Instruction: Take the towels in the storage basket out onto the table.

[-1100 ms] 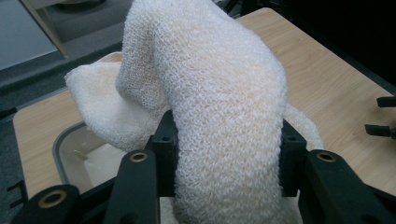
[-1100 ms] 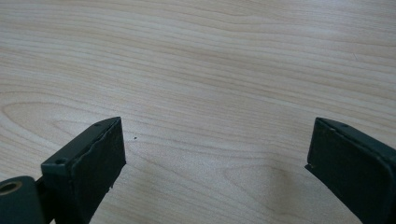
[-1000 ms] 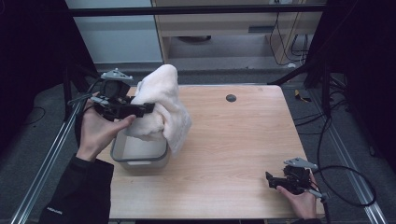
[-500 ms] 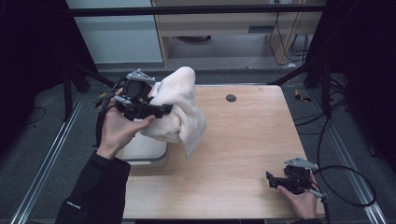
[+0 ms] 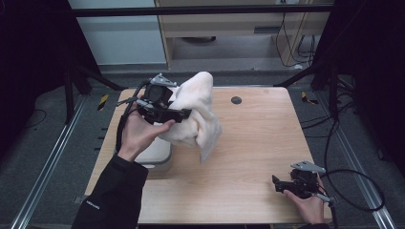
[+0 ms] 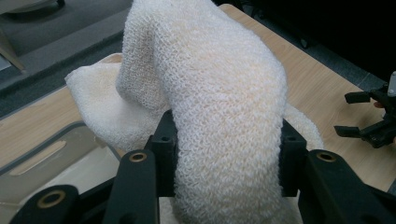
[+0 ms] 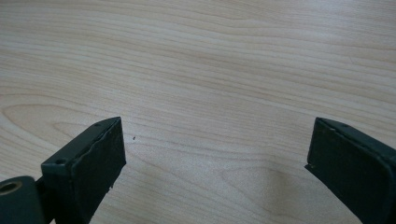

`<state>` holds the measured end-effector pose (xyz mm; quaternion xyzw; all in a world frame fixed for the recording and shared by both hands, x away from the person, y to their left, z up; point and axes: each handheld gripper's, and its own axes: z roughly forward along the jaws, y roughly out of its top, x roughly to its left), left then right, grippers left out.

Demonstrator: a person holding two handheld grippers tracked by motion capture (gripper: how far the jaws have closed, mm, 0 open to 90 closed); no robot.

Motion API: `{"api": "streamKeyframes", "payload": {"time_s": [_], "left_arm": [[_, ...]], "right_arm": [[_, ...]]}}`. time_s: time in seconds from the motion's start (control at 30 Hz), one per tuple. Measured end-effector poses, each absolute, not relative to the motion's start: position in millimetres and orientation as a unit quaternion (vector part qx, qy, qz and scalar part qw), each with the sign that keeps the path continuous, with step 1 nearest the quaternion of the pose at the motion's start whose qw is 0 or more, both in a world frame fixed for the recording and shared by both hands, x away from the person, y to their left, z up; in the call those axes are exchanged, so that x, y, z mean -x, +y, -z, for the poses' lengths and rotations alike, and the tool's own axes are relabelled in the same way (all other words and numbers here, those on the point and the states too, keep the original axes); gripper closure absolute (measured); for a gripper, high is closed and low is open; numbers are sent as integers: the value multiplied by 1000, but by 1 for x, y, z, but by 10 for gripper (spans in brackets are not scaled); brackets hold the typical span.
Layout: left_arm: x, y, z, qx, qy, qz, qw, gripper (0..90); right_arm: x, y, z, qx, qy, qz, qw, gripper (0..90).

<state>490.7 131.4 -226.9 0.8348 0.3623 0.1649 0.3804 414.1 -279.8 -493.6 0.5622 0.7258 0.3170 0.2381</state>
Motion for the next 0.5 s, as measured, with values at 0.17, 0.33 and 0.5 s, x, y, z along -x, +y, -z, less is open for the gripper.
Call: {"api": "streamKeyframes", "payload": {"time_s": [0.17, 0.33, 0.5], "left_arm": [[-493, 119, 233, -838, 357, -161, 381, 543], [-496, 109, 241, -841, 352, -157, 380, 543], [-500, 100, 249, -843, 349, -151, 380, 543]], "right_arm": [[-414, -280, 493, -562, 726, -318, 238, 43], [-414, -281, 493, -560, 726, -319, 238, 43], [-414, -281, 493, -560, 726, -319, 239, 43]]}}
